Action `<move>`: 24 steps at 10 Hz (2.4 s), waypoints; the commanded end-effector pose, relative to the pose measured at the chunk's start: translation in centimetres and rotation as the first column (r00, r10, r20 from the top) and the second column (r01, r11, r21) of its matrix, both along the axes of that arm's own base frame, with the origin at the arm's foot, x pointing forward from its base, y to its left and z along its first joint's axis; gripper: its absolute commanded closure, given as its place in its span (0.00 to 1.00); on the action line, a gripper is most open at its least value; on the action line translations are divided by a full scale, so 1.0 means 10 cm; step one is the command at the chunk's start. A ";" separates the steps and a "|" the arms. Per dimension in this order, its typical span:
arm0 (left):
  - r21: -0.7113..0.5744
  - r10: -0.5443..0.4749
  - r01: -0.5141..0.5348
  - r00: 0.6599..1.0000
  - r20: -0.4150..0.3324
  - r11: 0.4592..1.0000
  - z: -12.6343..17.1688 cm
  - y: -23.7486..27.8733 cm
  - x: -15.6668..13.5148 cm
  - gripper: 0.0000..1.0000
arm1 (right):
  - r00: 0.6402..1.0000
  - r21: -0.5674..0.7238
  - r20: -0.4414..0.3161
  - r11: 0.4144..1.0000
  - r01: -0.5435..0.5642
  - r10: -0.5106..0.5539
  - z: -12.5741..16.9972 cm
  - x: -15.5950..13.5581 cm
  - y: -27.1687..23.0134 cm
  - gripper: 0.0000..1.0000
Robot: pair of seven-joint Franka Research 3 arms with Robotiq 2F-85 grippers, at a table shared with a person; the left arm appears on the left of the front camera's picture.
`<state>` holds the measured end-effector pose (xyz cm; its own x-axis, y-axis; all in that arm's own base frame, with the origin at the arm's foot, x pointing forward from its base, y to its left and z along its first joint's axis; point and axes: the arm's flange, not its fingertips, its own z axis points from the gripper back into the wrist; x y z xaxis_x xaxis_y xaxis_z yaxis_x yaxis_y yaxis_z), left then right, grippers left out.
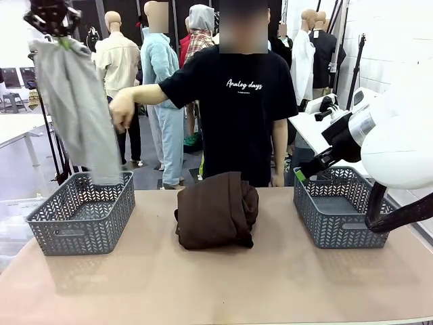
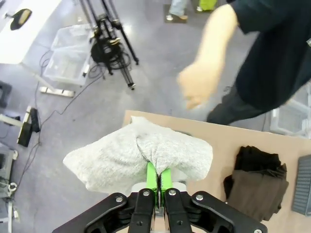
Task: Sort the tops and bottoms.
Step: Sort the clothes according to human instructions.
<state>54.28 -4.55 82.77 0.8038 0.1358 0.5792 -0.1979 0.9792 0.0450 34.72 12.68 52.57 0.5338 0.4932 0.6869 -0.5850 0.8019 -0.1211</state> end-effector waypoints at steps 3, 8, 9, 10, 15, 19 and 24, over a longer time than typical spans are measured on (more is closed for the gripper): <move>-0.017 0.027 -0.030 0.987 -0.161 0.999 -0.68 0.06 0.21 1.00 | 1.000 0.010 -0.008 1.000 -0.001 0.001 -0.01 0.00 0.01 0.00; -0.105 0.015 -0.062 0.918 -0.396 0.993 -1.61 0.20 0.26 1.00 | 1.000 0.010 -0.008 1.000 -0.001 0.001 -0.01 0.00 0.01 0.00; -0.118 -0.018 -0.022 0.942 -0.334 0.993 -1.65 0.02 0.43 1.00 | 1.000 0.010 -0.008 1.000 -0.001 0.001 -0.01 0.00 0.01 0.00; -0.118 -0.018 -0.022 0.942 -0.334 0.993 -1.65 0.02 0.43 1.00 | 1.000 0.010 -0.008 1.000 -0.001 0.001 -0.01 0.00 0.01 0.00; -0.132 -0.060 0.003 0.900 -0.432 0.991 -2.16 0.16 0.68 1.00 | 1.000 0.010 -0.008 1.000 -0.001 0.001 -0.01 0.00 0.01 0.00; -0.161 -0.081 -0.003 0.853 -0.516 0.987 -3.08 0.51 0.79 1.00 | 1.000 0.010 -0.008 1.000 -0.001 0.001 -0.01 0.00 0.01 0.00; -0.196 -0.186 0.088 0.806 -0.562 0.977 -3.72 0.25 0.53 1.00 | 1.000 0.010 -0.008 1.000 -0.001 0.001 -0.01 0.00 0.01 0.00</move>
<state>60.73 -1.91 45.57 0.9959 0.0883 -0.0197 -0.0890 0.9954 -0.0346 34.71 12.73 52.56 0.5334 0.4943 0.6864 -0.5857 0.8013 -0.1219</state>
